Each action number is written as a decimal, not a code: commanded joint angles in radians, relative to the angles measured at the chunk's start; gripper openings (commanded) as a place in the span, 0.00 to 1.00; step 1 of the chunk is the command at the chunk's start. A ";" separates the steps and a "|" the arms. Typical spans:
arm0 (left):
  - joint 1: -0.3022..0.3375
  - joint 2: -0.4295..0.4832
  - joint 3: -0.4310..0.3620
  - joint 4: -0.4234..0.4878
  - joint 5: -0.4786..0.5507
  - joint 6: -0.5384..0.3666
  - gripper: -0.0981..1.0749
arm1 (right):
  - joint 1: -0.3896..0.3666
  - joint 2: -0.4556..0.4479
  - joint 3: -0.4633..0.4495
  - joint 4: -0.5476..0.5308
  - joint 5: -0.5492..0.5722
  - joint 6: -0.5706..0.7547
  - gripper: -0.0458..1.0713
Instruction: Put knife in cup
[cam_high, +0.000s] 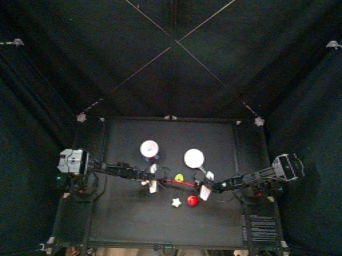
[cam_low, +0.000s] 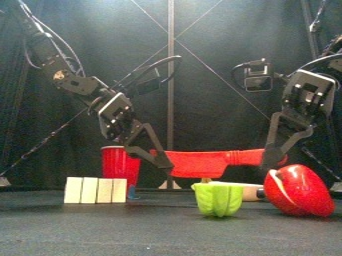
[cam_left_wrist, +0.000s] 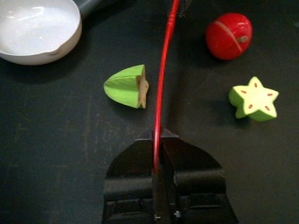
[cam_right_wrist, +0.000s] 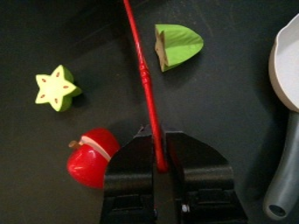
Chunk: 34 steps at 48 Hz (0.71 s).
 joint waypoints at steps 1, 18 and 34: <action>-0.003 -0.017 -0.020 0.000 -0.012 -0.006 0.37 | -0.005 -0.023 -0.015 0.002 0.008 0.009 0.36; -0.005 -0.083 0.005 -0.092 -0.017 -0.014 0.45 | -0.009 -0.048 -0.048 -0.025 0.008 0.005 0.36; 0.006 -0.150 0.051 -0.212 -0.051 -0.008 0.83 | -0.008 -0.112 -0.063 -0.025 -0.003 0.005 0.36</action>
